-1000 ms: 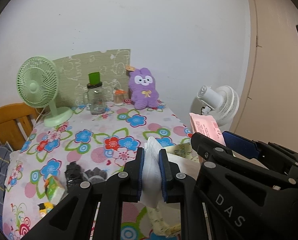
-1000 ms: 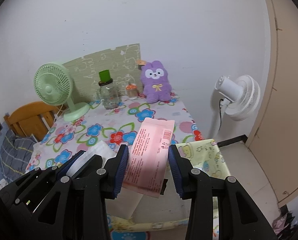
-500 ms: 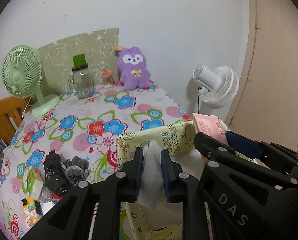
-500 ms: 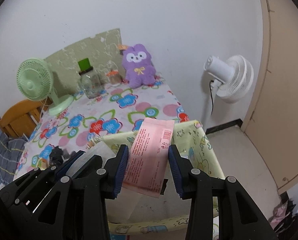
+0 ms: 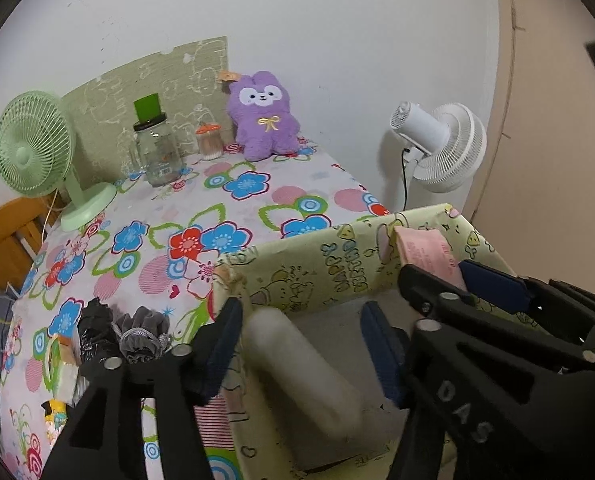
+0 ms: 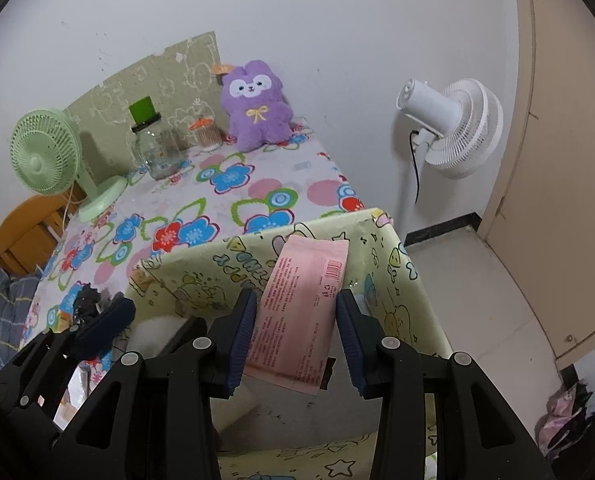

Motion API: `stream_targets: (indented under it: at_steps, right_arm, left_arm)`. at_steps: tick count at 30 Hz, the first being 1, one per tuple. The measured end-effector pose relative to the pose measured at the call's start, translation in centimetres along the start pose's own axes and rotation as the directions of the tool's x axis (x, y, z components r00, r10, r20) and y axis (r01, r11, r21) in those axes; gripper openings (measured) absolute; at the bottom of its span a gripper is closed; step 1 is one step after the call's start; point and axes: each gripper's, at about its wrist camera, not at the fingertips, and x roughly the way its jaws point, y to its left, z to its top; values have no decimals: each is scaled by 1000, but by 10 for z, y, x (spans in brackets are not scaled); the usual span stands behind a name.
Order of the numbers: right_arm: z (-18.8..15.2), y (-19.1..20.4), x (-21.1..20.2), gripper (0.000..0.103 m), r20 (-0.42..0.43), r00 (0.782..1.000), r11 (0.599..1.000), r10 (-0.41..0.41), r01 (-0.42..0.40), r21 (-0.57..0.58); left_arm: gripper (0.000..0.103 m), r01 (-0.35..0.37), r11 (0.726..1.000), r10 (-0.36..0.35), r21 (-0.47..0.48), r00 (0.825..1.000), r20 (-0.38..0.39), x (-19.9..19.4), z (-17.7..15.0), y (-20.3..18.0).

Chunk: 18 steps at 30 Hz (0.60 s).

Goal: Organize soft objects
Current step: 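Open both tools to drop the white cloth and pink packet into the box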

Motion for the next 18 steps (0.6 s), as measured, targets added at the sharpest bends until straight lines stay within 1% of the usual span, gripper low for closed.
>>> stream_targets:
  at_steps: [5, 8, 13, 15, 16, 18]
  right_arm:
    - [0, -4, 2, 46, -4, 1000, 1000, -13, 13, 8]
    - [0, -4, 0, 46, 1, 1000, 1000, -28, 28, -5]
    - [1, -2, -7, 47, 15, 999, 999, -32, 32, -19]
    - [1, 0, -11, 47, 23, 999, 999, -29, 30, -22]
    - [1, 1, -13, 48, 26, 999, 999, -31, 31, -23]
    - [1, 2, -17, 57, 39, 998, 999, -44, 45, -23]
  left_arm:
    - [71, 6, 1000, -6, 7, 1000, -19, 3, 2, -2]
    - [73, 12, 1000, -12, 6, 999, -30, 2, 3, -3]
    - [75, 19, 1000, -19, 1, 1000, -23, -2, 3, -2]
    - [78, 9, 1000, -9, -1, 1000, -16, -7, 2, -1]
    - [82, -8, 1000, 8, -4, 1000, -9, -10, 2, 1]
    - [84, -17, 1000, 17, -5, 1000, 6, -15, 2, 4]
